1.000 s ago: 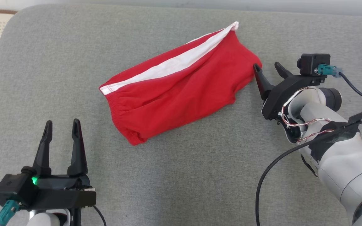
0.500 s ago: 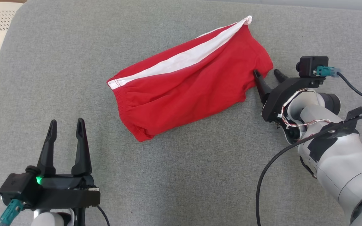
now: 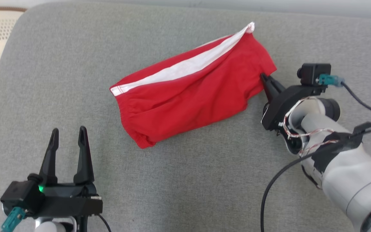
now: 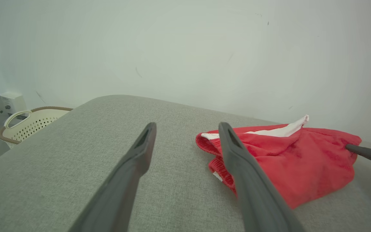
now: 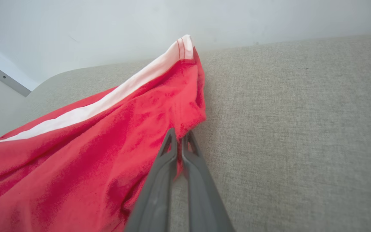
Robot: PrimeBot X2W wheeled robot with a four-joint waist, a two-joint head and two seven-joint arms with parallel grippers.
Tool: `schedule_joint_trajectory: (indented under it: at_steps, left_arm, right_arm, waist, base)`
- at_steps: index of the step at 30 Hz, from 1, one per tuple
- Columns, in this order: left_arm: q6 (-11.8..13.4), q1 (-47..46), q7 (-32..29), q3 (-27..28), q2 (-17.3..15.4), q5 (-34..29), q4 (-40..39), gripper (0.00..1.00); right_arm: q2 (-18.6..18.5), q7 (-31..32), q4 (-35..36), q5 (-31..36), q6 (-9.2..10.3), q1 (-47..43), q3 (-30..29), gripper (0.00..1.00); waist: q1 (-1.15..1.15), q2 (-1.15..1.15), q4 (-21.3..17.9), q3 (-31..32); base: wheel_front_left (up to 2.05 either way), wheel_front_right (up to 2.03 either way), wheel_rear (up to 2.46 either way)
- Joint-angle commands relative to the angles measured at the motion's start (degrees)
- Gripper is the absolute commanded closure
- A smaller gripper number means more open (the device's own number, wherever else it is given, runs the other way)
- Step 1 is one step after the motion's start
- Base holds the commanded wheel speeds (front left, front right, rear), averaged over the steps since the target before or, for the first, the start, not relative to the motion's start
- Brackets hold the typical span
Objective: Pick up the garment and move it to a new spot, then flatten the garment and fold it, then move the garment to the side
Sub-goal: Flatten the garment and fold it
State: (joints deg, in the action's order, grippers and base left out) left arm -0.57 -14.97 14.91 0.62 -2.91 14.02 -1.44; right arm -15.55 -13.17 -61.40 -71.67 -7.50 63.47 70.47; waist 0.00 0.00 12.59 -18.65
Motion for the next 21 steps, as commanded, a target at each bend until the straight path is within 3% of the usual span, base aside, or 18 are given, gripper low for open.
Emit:
schedule_joint_trajectory:
  at_steps: [1, 10, 21]
  left_arm:
    - [0.08, 1.31, 0.21, 0.19, -0.02, -0.36, 0.34, 0.0]
    - [-0.61, 4.1, 0.21, 1.32, -0.03, -1.64, 0.59, 0.0]
    - [-0.9, 7.07, 0.21, 2.19, -0.02, -2.69, 0.75, 0.0]
  right_arm:
    - [-0.47, -0.75, 1.41, -0.64, 0.02, -1.77, 0.19, 1.0]
    - [-2.87, -2.08, 10.09, -1.23, 0.01, -9.46, -1.25, 1.0]
    - [-4.38, -2.05, 19.05, 3.04, 0.01, -20.92, -9.63, 1.0]
  waist:
    - [0.0, 0.0, -0.97, 1.43]
    - [0.0, 0.0, -3.92, 5.94]
    - [0.0, 0.0, -7.1, 9.86]
  base:
    - [0.0, 0.0, 0.0]
    - [0.0, 0.0, 0.0]
    - [0.0, 0.0, 0.0]
